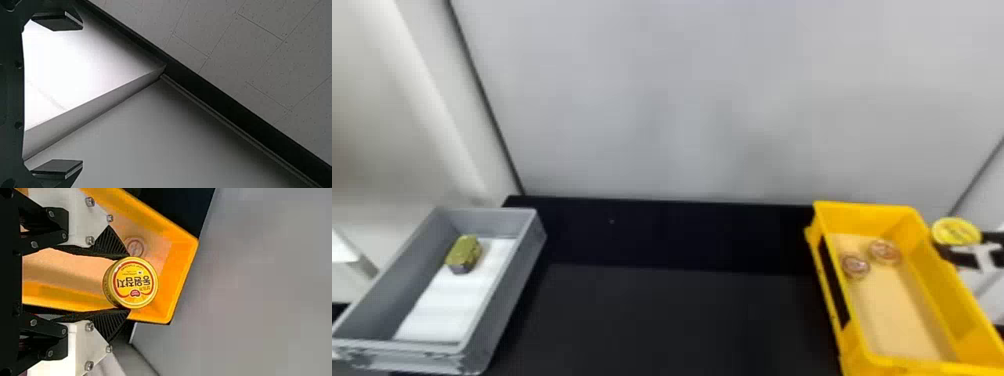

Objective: Pick up the round yellow can and place it in the yellow rectangular box

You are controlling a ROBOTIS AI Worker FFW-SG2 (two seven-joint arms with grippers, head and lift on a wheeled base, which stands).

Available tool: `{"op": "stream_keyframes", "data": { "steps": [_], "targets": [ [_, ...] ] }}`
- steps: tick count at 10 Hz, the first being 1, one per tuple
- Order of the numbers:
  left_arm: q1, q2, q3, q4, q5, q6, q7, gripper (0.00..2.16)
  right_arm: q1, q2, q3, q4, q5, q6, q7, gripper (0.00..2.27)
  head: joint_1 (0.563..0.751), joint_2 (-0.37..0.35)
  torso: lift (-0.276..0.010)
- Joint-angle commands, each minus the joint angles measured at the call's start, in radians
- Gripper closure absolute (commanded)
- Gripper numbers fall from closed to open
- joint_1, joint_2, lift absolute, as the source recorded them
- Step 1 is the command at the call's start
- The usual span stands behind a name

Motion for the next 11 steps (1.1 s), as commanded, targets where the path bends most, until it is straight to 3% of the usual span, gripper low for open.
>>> {"op": "stream_keyframes", "data": {
  "steps": [1, 4, 11],
  "targets": [
    [0.004, -0.001, 0.003, -0.001, 0.0, -0.002, 0.0, 0.06, -0.005, -0.005, -0.035, 0.198, -0.153, -0.113, -0.092, 0.6, 0.663, 0.054, -0.01],
    [0.003, -0.004, 0.003, -0.001, 0.0, -0.006, 0.0, 0.06, -0.011, -0.006, 0.006, 0.408, -0.41, -0.187, -0.282, 0.6, 0.663, 0.054, -0.01],
    [-0.007, -0.004, 0.002, -0.003, 0.0, -0.014, 0.0, 0.06, -0.038, -0.035, 0.024, 0.586, -0.458, -0.172, -0.319, 0.6, 0.663, 0.054, -0.01]
  ]
}}
